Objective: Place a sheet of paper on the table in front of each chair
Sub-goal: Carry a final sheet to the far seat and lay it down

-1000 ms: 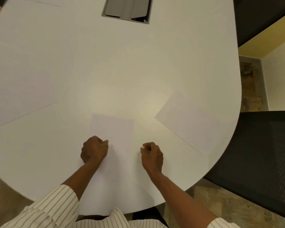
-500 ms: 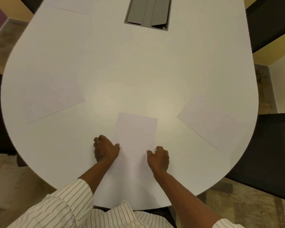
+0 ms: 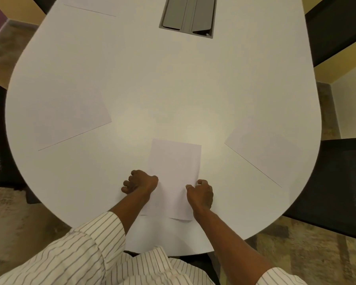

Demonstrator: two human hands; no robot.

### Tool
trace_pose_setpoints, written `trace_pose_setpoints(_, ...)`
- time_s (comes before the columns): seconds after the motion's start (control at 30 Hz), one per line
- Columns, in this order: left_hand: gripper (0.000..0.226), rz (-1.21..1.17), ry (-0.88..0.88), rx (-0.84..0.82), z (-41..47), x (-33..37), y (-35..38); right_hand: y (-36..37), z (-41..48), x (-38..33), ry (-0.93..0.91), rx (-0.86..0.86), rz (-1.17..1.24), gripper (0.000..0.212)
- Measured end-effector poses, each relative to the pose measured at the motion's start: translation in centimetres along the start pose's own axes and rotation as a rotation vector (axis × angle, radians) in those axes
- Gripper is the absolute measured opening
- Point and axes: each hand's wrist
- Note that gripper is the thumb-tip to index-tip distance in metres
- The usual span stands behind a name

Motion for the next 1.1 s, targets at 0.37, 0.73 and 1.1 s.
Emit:
trace_pose_setpoints(0.37,0.053,-0.225,0.172,-0.078,0.3,-2.9,0.1,0.0,1.0,1.8,0.063,-0.052,0.225,0.029)
trace_pose_setpoints(0.73,0.036,-0.499,0.529,-0.356,0.1,-5.9,-1.6,-2.0,1.4,1.6,0.008,0.021,0.251,0.042)
trace_pose_setpoints(1.1,0.025,-0.571,0.488,-0.434,-1.1,-5.3,-1.4,-4.0,0.0,3.3,-0.101,0.009,0.497,0.016)
Point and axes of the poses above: each hand's wrist, its own z-axis towards the middle knuckle, its own y-axis out of the palm, x = y × z, and after that the axes turned 5 degrees about -x, right-handed
